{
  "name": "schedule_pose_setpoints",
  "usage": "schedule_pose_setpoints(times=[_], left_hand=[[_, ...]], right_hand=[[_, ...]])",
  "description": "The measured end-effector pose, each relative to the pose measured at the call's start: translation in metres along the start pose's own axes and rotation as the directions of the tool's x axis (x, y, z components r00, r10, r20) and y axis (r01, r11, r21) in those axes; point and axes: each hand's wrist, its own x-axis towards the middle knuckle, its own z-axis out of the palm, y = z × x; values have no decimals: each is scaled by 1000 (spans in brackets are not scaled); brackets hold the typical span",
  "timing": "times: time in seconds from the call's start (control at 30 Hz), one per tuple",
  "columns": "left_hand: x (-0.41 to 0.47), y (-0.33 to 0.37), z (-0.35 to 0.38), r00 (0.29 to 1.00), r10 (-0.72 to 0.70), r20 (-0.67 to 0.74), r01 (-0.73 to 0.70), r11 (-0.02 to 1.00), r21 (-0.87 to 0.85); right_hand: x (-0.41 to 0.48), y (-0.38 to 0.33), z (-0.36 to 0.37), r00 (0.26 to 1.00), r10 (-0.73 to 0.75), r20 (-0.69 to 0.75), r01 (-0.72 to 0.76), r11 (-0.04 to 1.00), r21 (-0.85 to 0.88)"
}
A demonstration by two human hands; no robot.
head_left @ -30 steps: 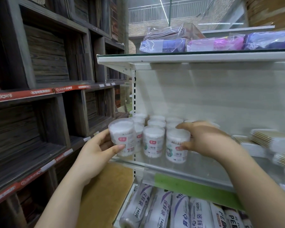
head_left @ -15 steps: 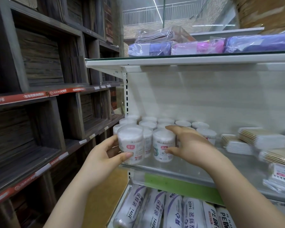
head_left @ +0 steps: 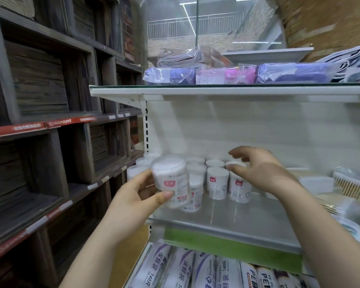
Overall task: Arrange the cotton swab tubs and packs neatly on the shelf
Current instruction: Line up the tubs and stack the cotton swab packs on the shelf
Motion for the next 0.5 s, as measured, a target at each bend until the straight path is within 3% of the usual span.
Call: schedule_pose_setpoints(times=[0.1, 0.17, 0.3, 0.5], left_hand=[[-1, 1, 20, 999, -14, 52, 15, 1000, -20], [-1, 4, 32, 997, -15, 74, 17, 1000, -27], [-5, 7, 53, 993, -9, 119, 15, 999, -51], [-11, 7, 70, 989, -19, 145, 28, 998, -64]], right_hand=[[-15, -11, -4, 999, -42, 33, 25, 917, 399], [-24, -18, -11, 991, -102, 86, 42, 850, 526], [-36, -19, -18, 947, -239, 213, 68, 801, 595], [-44, -12, -22, 911, -291, 292, 62, 796, 602]])
